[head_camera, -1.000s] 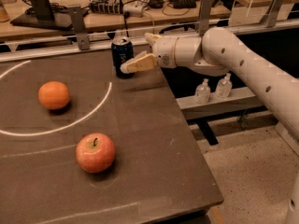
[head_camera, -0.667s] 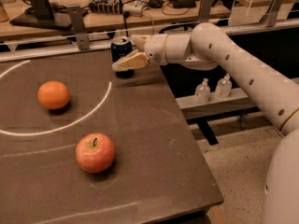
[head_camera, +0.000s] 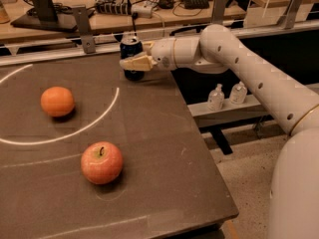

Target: Move pepsi can near apple

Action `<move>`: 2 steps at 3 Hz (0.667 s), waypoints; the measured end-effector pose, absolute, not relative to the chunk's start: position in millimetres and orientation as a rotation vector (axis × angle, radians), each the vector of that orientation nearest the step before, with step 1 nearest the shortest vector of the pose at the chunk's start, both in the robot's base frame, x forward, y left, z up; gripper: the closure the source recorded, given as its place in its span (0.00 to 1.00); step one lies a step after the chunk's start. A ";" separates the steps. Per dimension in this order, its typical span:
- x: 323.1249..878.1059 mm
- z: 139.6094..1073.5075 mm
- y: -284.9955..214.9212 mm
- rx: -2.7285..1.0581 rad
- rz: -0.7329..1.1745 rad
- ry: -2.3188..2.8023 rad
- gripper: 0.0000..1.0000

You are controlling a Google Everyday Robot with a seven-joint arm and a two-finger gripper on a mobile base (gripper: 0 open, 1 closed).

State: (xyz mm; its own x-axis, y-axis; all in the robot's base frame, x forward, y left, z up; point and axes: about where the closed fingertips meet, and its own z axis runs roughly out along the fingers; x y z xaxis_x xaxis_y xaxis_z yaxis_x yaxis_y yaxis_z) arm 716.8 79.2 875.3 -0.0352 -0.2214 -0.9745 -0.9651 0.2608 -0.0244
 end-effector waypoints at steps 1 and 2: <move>686.8 899.7 60.8 -1.145 0.958 1.441 0.93; 640.5 917.9 44.6 -1.155 1.052 1.407 1.00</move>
Offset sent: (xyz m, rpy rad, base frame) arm -0.1404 -0.0599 0.0601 0.1489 0.0852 0.1838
